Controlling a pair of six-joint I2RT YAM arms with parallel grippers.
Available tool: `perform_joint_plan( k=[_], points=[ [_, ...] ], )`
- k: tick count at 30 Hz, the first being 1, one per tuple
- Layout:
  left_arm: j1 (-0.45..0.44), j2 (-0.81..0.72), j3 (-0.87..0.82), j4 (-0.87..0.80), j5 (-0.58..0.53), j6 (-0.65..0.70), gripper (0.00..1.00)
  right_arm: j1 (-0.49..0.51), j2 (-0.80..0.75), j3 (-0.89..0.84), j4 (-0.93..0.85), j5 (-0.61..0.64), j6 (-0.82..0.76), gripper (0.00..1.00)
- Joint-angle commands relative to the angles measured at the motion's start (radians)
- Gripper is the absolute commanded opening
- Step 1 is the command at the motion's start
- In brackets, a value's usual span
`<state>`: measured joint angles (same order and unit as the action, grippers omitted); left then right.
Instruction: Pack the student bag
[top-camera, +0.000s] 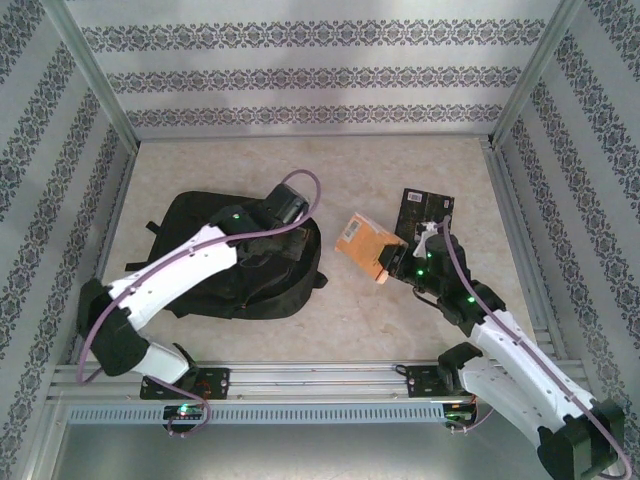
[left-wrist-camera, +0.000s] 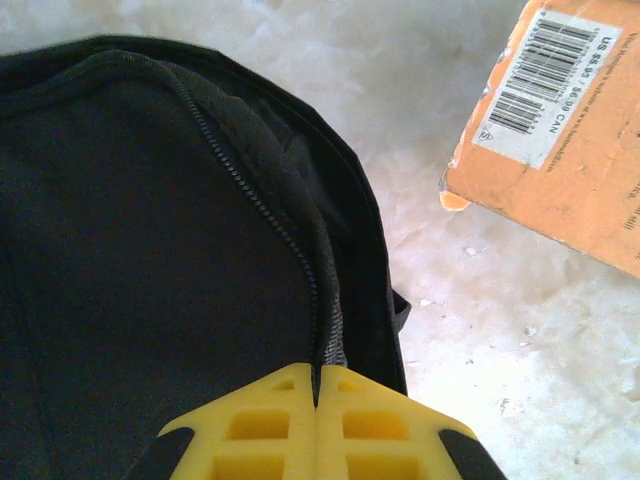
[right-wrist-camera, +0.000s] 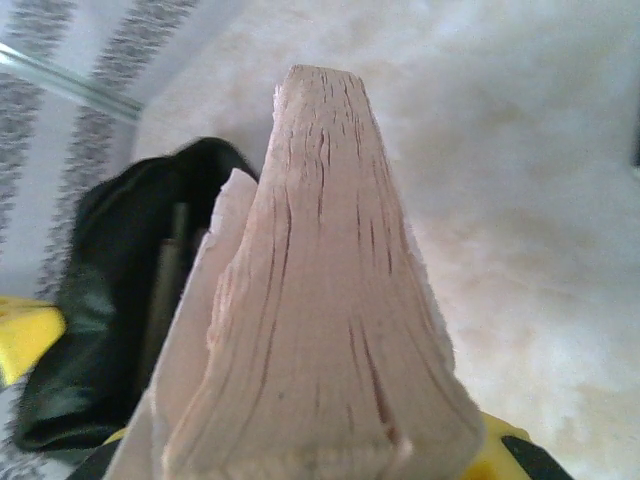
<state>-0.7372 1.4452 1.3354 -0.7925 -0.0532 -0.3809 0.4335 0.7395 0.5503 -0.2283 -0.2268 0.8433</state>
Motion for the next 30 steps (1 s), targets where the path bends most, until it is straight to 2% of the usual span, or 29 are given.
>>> perform_joint_plan(
  k=[1,7,12,16,17,19,22,26,30],
  points=[
    [0.021,-0.089,-0.031,-0.003,0.010,-0.030,0.00,-0.004,-0.021,0.074,0.062,-0.126,-0.051,0.00],
    [0.060,-0.197,-0.103,0.028,0.020,-0.064,0.00,0.016,0.109,0.133,0.144,-0.340,0.055,0.00],
    [0.112,-0.221,-0.178,0.078,0.088,-0.099,0.00,0.102,0.264,0.203,0.159,-0.392,0.096,0.00],
    [0.139,-0.217,-0.227,0.126,0.163,-0.129,0.00,0.169,0.350,0.220,0.309,-0.426,0.169,0.00],
    [0.143,-0.217,-0.233,0.134,0.185,-0.136,0.03,0.180,0.356,0.227,0.321,-0.418,0.171,0.00],
    [0.151,-0.217,-0.236,0.152,0.213,-0.145,0.30,0.198,0.362,0.250,0.331,-0.400,0.160,0.00],
    [0.156,-0.217,-0.223,0.144,0.222,-0.138,0.50,0.213,0.369,0.268,0.345,-0.400,0.155,0.00],
    [0.163,-0.209,-0.205,0.119,0.211,-0.122,0.59,0.227,0.380,0.271,0.351,-0.406,0.154,0.00],
    [0.165,-0.179,-0.190,0.091,0.210,-0.105,0.61,0.237,0.381,0.264,0.357,-0.400,0.157,0.00]
  ],
)
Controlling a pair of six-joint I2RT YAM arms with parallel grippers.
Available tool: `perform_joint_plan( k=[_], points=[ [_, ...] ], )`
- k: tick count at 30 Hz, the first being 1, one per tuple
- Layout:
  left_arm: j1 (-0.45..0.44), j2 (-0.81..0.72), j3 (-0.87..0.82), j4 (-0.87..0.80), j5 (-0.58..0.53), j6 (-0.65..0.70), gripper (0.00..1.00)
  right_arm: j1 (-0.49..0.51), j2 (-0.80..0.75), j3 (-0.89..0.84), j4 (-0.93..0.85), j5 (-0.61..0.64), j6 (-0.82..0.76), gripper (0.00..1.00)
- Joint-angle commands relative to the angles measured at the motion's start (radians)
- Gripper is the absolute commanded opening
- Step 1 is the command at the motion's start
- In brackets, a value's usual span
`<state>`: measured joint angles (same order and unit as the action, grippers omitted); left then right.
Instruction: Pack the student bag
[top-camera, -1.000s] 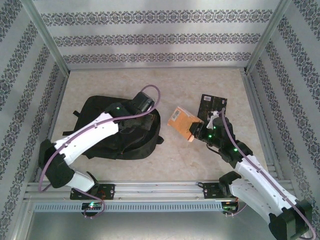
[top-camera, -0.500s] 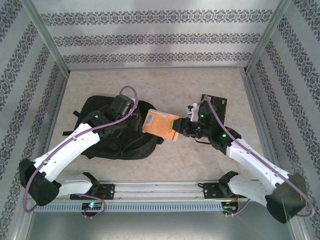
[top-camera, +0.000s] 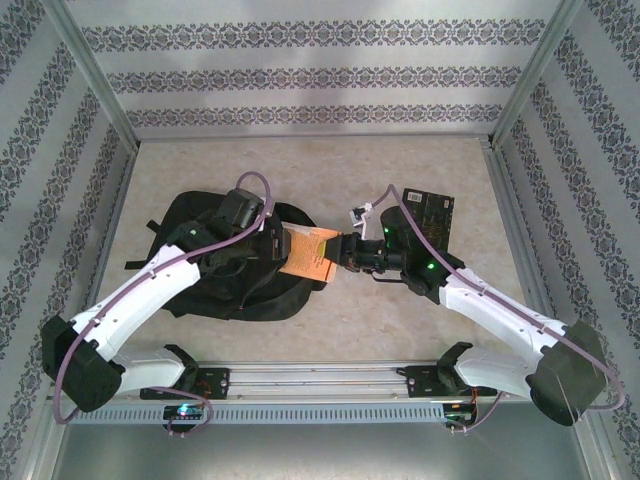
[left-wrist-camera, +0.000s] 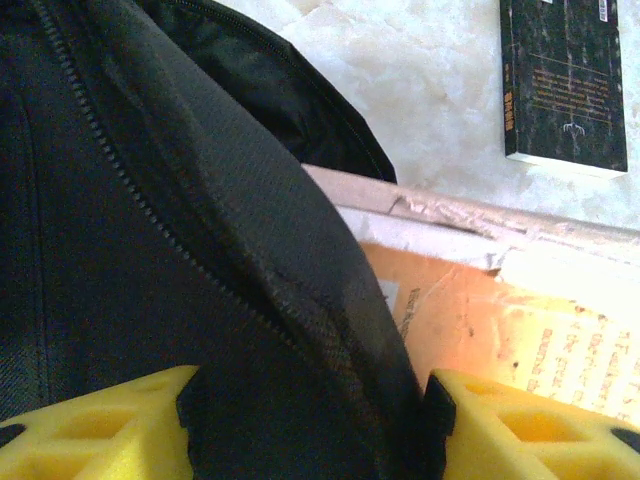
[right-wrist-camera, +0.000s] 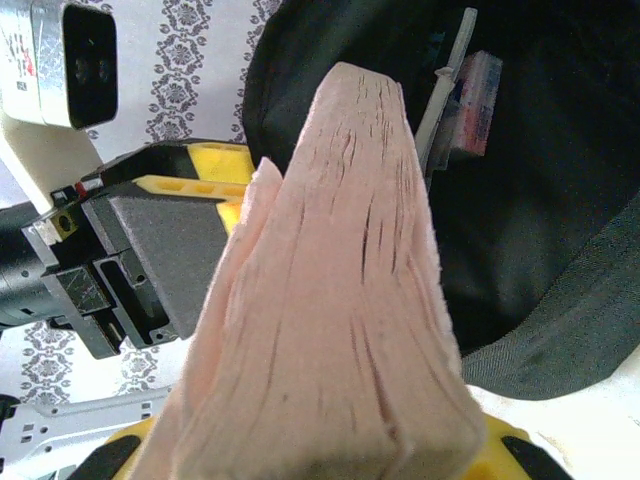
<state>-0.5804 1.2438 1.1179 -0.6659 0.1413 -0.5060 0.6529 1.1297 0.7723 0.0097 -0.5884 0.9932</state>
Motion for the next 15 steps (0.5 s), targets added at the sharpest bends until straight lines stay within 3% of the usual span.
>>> perform_joint_plan(
  k=[1,6,15],
  points=[
    [0.008,0.029,0.034,-0.043,0.016,0.022,0.61,0.020,-0.009,0.041,0.119,-0.038,0.004,0.00],
    [0.008,0.002,0.066,-0.035,0.040,0.021,0.69,0.023,-0.007,0.040,0.111,-0.032,-0.005,0.00],
    [-0.013,0.022,0.120,-0.119,0.096,0.044,0.72,0.024,0.003,0.035,0.125,-0.029,0.001,0.00]
  ],
)
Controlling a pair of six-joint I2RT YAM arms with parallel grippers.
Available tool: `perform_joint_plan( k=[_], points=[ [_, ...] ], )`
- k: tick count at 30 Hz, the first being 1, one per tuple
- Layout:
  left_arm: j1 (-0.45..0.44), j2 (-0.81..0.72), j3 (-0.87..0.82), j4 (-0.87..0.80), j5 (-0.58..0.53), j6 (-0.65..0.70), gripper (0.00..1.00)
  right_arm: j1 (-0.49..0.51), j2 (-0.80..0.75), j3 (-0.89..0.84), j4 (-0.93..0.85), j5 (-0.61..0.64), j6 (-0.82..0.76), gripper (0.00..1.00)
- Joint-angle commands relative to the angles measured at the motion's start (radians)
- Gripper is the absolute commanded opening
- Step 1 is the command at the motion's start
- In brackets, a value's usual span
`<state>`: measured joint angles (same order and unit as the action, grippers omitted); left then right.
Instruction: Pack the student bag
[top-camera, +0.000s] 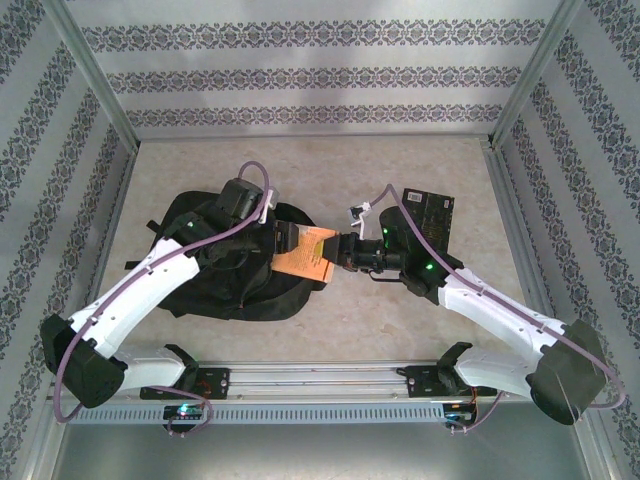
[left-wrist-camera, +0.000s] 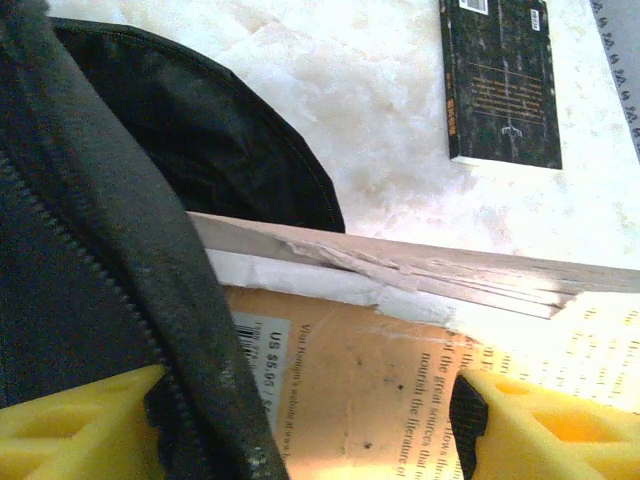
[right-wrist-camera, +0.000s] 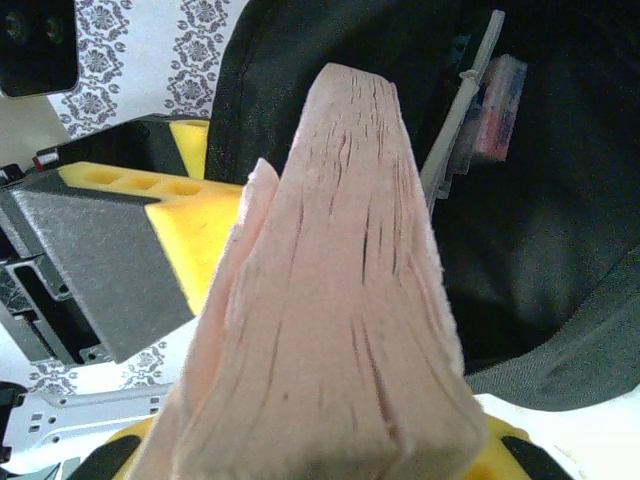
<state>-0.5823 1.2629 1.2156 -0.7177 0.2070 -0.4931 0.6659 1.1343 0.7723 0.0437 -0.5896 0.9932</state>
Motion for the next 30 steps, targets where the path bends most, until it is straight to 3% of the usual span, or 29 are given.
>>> perform_joint_plan(
  k=[1,5,11,13,23,30],
  points=[
    [-0.011,0.004,0.023,-0.081,0.016,0.035,0.71,0.010,-0.002,0.034,0.093,-0.025,0.002,0.00],
    [-0.011,-0.005,0.016,-0.118,-0.050,0.063,0.59,0.009,-0.001,0.033,0.097,-0.027,0.003,0.00],
    [-0.005,-0.022,0.017,-0.132,-0.139,0.109,0.11,0.008,-0.001,0.031,0.050,0.005,-0.035,0.00],
    [0.006,-0.046,0.032,-0.131,-0.156,0.120,0.00,0.007,0.004,0.032,-0.012,0.040,-0.060,0.00],
    [0.022,-0.151,0.159,-0.212,-0.302,0.207,0.00,0.006,0.110,0.009,-0.139,0.055,-0.113,0.00],
    [0.022,-0.183,0.171,-0.214,-0.300,0.240,0.00,0.014,0.110,0.026,-0.063,-0.007,-0.081,0.00]
  ],
)
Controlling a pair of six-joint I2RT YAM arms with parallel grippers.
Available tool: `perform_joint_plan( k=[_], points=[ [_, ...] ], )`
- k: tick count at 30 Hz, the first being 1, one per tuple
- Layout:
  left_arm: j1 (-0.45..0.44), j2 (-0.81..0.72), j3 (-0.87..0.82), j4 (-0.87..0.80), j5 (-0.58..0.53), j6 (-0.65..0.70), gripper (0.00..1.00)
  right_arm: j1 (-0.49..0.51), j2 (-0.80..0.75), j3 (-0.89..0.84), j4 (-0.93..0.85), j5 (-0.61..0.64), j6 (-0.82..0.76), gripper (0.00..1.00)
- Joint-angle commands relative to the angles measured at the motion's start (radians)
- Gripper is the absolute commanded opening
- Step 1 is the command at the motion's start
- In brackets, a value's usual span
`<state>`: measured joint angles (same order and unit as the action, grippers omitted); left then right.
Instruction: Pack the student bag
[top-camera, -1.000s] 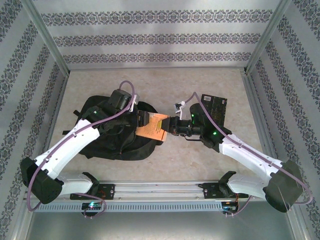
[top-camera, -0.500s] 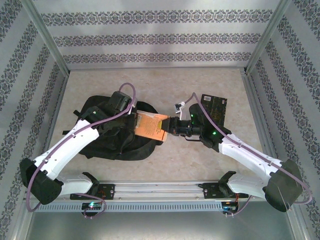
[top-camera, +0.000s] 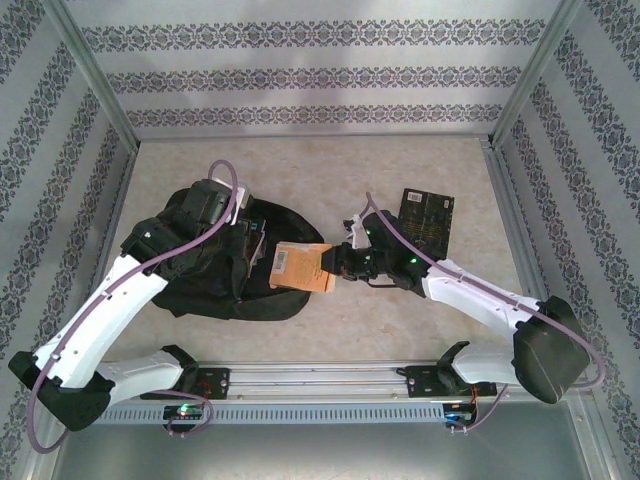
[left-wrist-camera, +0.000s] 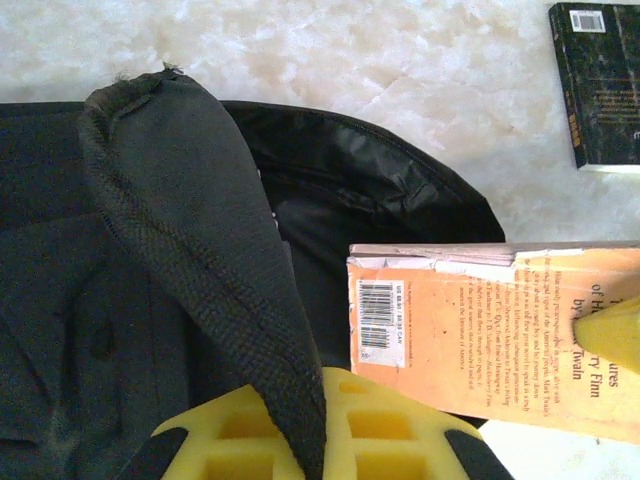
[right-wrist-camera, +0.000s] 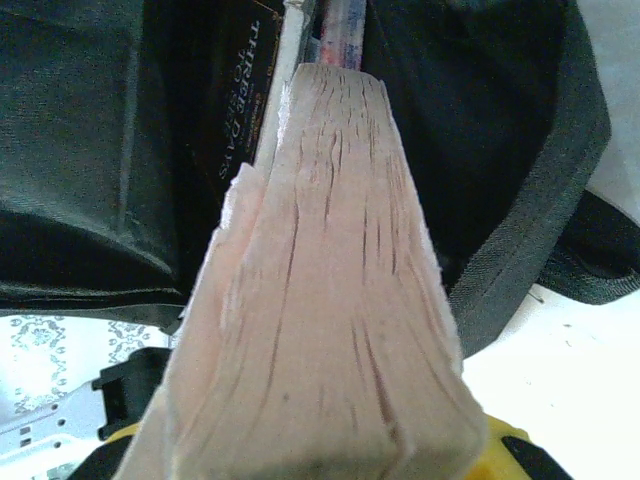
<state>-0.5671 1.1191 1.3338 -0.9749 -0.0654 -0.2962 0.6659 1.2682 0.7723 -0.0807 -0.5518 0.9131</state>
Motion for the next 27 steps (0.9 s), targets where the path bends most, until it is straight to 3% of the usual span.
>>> perform_joint_plan(
  k=[1,6,12,21,27],
  points=[
    [0.007,-0.042,0.054,0.045,-0.021,0.047,0.00,0.014,-0.036,0.031,0.065,-0.042,0.007,0.00],
    [0.007,-0.057,0.056,0.059,0.007,0.057,0.00,0.015,-0.041,0.064,0.119,-0.056,0.075,0.00],
    [0.007,-0.061,0.067,0.060,0.013,0.059,0.00,0.015,0.075,0.119,0.248,-0.100,0.196,0.00],
    [0.007,-0.061,0.077,0.095,0.028,0.060,0.00,0.052,0.341,0.216,0.438,-0.138,0.344,0.00],
    [0.006,-0.023,0.113,0.145,0.070,0.050,0.00,0.154,0.602,0.436,0.463,-0.121,0.359,0.00]
  ],
)
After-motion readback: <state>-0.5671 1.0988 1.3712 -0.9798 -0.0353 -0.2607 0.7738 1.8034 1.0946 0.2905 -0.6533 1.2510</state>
